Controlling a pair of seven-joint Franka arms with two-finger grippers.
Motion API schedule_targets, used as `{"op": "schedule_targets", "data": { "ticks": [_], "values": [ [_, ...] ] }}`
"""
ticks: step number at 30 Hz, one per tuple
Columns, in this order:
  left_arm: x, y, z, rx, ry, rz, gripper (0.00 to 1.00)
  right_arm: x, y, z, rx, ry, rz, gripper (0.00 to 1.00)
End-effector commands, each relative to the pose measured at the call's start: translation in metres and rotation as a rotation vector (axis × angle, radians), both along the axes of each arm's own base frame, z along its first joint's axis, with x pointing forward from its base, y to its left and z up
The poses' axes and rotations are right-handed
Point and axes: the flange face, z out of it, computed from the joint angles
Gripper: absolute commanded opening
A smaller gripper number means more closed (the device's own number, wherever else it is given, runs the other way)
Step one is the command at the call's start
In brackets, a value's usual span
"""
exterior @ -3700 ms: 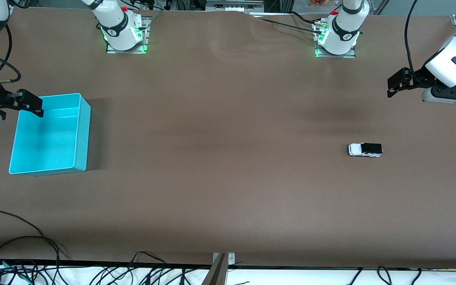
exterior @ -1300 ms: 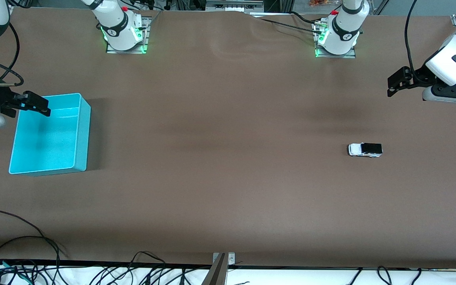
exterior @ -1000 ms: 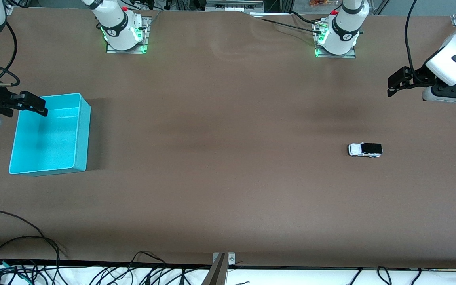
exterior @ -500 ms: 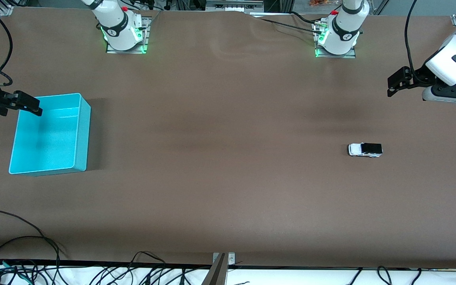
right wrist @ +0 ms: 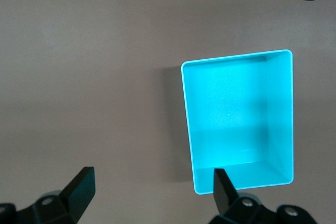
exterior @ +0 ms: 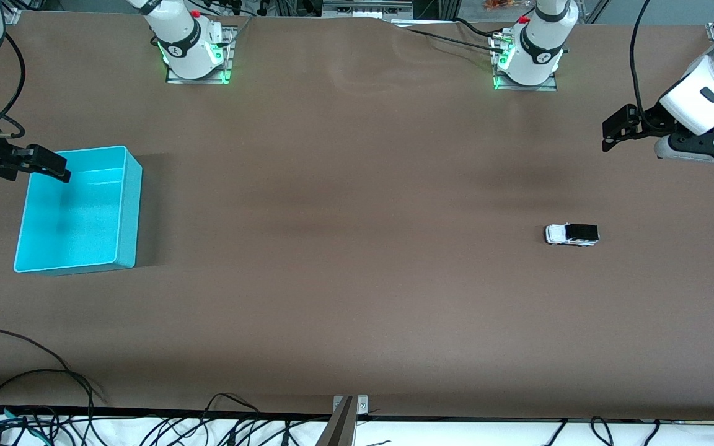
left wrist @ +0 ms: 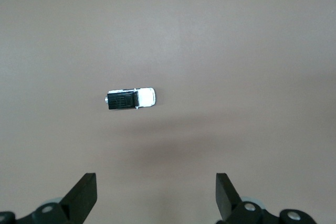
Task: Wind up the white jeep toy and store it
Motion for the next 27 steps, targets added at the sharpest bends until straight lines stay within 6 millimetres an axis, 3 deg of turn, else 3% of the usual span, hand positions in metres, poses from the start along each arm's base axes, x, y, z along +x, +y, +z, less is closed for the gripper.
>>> {"op": "schedule_targets", "data": {
  "ticks": [1, 4, 8, 11, 21, 27],
  "values": [
    [0.006, 0.006, -0.005, 0.001, 0.019, -0.133, 1.0, -0.004, 0.003, -0.001, 0.012, -0.003, -0.014, 1.0],
    [0.009, 0.011, -0.009, -0.001, 0.023, -0.213, 1.0, -0.004, 0.006, -0.001, 0.012, -0.004, -0.01, 1.0],
    [0.026, 0.014, -0.045, -0.015, 0.088, -0.307, 1.0, -0.003, 0.01, -0.002, 0.012, -0.007, -0.002, 1.0],
    [0.031, 0.025, -0.045, -0.011, 0.087, -0.381, 1.0, -0.002, 0.01, -0.002, 0.012, -0.013, -0.003, 1.0],
    [0.049, 0.051, -0.079, -0.033, 0.144, -0.609, 1.0, -0.001, 0.015, -0.001, 0.011, -0.023, 0.005, 1.0],
    [0.061, 0.076, -0.113, -0.068, 0.155, -0.797, 1.0, -0.001, 0.016, -0.001, 0.011, -0.023, 0.006, 1.0]
  ]
}}
